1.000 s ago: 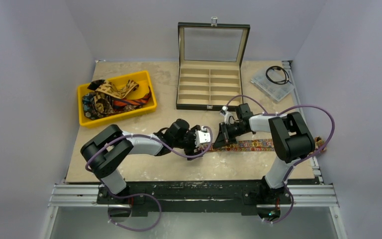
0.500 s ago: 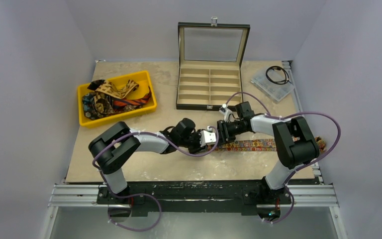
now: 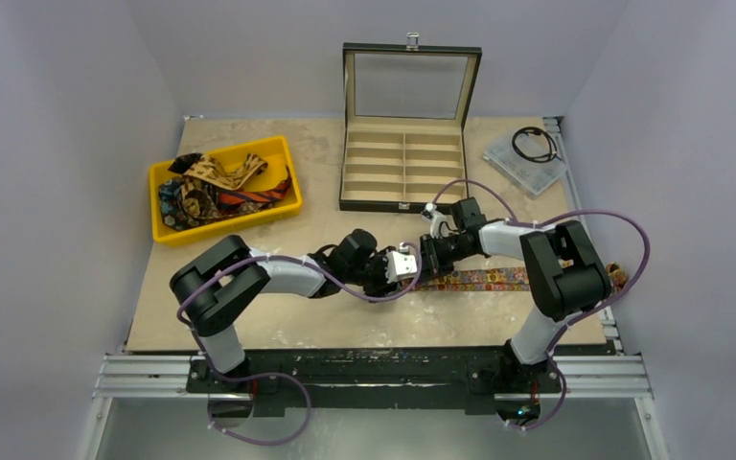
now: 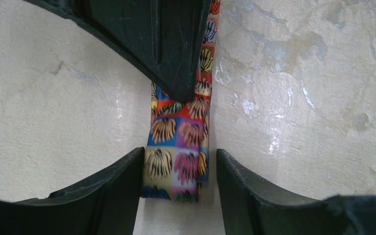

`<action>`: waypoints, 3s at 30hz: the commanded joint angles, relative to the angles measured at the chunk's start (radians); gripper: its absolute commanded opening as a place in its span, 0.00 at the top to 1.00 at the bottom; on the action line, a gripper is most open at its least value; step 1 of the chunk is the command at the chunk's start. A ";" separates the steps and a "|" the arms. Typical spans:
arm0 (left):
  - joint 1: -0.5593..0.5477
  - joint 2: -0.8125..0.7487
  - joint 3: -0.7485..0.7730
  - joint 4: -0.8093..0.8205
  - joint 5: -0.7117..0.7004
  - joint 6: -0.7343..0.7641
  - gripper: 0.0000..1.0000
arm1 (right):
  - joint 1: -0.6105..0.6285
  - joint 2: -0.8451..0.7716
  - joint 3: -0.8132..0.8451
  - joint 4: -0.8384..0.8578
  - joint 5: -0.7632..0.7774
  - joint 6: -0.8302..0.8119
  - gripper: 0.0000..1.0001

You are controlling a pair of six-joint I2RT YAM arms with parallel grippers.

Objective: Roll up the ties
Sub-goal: Roll the tie at the center of the board.

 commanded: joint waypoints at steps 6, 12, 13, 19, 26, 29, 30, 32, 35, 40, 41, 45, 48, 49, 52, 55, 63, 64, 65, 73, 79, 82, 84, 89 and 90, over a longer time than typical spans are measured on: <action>0.050 -0.117 -0.126 0.022 0.058 -0.014 0.35 | 0.005 0.068 0.037 -0.022 0.147 -0.036 1.00; 0.057 -0.104 -0.134 0.056 0.086 -0.007 0.41 | 0.006 0.064 0.033 -0.014 0.146 -0.033 1.00; 0.057 -0.102 -0.126 0.060 0.095 -0.019 0.42 | 0.006 0.059 0.029 -0.003 0.145 -0.025 1.00; 0.051 -0.060 -0.083 0.084 0.094 -0.023 0.29 | 0.013 0.067 0.026 0.047 0.128 -0.004 1.00; 0.051 -0.004 -0.039 0.084 0.053 0.005 0.38 | 0.025 0.055 0.029 0.062 0.106 -0.006 1.00; 0.053 -0.018 -0.050 0.080 0.049 0.008 0.43 | 0.036 0.044 0.028 0.058 0.105 -0.012 1.00; 0.054 -0.030 -0.058 0.084 0.044 0.007 0.41 | 0.038 0.040 0.027 0.054 0.107 -0.014 1.00; 0.059 -0.064 -0.084 0.085 0.041 0.004 0.30 | 0.039 0.032 0.025 0.044 0.114 -0.019 1.00; 0.069 -0.112 -0.116 0.077 0.025 0.009 0.19 | 0.040 0.032 0.021 0.029 0.122 -0.030 1.00; 0.085 -0.108 -0.106 0.049 0.052 0.047 0.09 | 0.041 0.024 0.018 0.030 0.118 -0.034 1.00; 0.084 -0.089 -0.099 0.060 0.068 0.049 0.09 | 0.041 0.024 0.020 0.032 0.116 -0.033 1.00; 0.080 -0.018 -0.014 0.034 0.102 0.039 0.16 | 0.047 0.021 0.022 0.030 0.107 -0.032 1.00; 0.076 0.011 0.019 0.014 0.119 0.052 0.30 | 0.048 0.010 0.018 0.029 0.100 -0.033 1.00; 0.076 0.014 0.021 0.010 0.119 0.053 0.33 | 0.050 0.005 0.020 0.028 0.096 -0.033 1.00; 0.076 0.009 0.009 -0.006 0.118 0.067 0.46 | 0.052 -0.018 0.028 0.022 0.085 -0.025 1.00; 0.077 -0.029 -0.031 -0.027 0.114 0.080 0.62 | 0.052 -0.052 0.046 0.009 0.074 -0.006 1.00; 0.077 -0.076 -0.083 -0.056 0.091 0.050 0.72 | 0.073 -0.054 0.035 0.001 0.086 -0.001 1.00; 0.078 -0.074 -0.083 -0.054 0.088 0.046 0.69 | 0.078 -0.040 0.028 0.006 0.097 -0.010 1.00; 0.078 -0.076 -0.084 -0.049 0.085 0.041 0.66 | 0.080 -0.025 0.021 0.010 0.109 -0.017 1.00; 0.083 -0.102 -0.118 -0.024 0.070 0.027 0.48 | 0.083 0.052 0.044 -0.002 0.179 -0.045 1.00; 0.093 -0.134 -0.134 -0.018 0.077 0.011 0.50 | 0.088 0.061 0.045 0.002 0.199 -0.037 1.00; 0.092 -0.165 -0.145 0.001 0.104 0.000 0.59 | 0.095 0.062 0.041 0.012 0.205 -0.032 1.00; 0.076 -0.175 -0.127 0.004 0.121 -0.018 0.62 | 0.099 0.066 0.044 0.014 0.205 -0.026 1.00; 0.053 -0.121 -0.021 0.001 0.100 -0.083 0.63 | 0.108 0.074 0.048 0.020 0.206 -0.021 1.00; 0.053 -0.107 -0.004 0.001 0.097 -0.091 0.64 | 0.108 0.074 0.047 0.020 0.207 -0.021 1.00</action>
